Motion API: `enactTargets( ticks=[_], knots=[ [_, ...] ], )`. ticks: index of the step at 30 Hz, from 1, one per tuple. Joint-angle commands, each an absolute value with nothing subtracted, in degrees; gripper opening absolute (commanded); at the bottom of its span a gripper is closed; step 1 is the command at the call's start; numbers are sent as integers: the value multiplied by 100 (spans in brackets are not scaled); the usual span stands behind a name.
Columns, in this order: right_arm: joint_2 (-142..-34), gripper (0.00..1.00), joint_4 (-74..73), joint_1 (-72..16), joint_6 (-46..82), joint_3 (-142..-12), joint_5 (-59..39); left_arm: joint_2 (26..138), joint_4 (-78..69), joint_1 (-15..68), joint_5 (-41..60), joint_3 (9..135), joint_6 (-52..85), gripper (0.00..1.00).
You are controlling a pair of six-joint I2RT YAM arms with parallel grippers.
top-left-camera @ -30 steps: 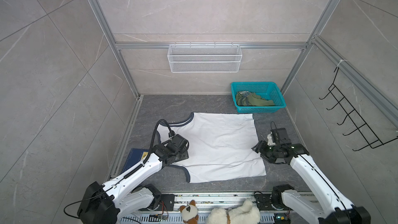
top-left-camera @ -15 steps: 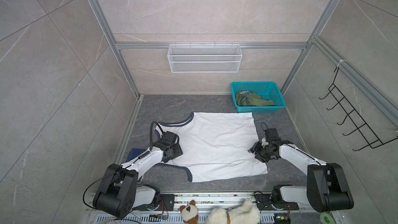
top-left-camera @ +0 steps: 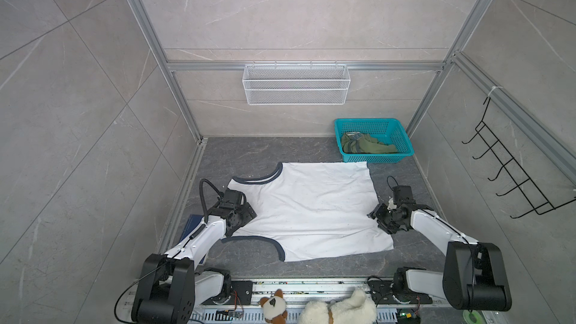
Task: Fold and stack the tank tops
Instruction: 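Move both grippers across the tank top toward its far edge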
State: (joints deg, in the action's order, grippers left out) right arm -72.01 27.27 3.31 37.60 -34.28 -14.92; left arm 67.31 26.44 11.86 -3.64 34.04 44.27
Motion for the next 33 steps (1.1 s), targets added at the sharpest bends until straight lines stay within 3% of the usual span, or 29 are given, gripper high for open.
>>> enactTargets(
  ticks=[1,7,11,21,29,30,33],
  knots=[
    [-6700,61,3241,312,3269,-3828,-1670,6617,3217,1650,-584,4279,4024,94],
    [-6376,61,3731,98,3393,-3833,-1784,7462,2843,3462,-614,5002,4568,93],
    [-6261,61,3808,-446,3607,-3598,-1499,8119,2461,4216,-490,5089,4826,92],
    [-6896,61,3513,-990,4008,-3153,-926,8849,1793,4386,-247,4541,5085,92],
    [-6392,62,3900,-1283,4503,-2723,-646,8348,2142,4544,-450,3684,5469,93],
    [-6178,99,3955,-1308,4519,-2690,-670,8228,2246,4612,-499,3570,5556,93],
    [-5706,99,4517,-1385,4785,-2884,-412,7839,2499,4851,-609,3246,5798,93]
  ],
)
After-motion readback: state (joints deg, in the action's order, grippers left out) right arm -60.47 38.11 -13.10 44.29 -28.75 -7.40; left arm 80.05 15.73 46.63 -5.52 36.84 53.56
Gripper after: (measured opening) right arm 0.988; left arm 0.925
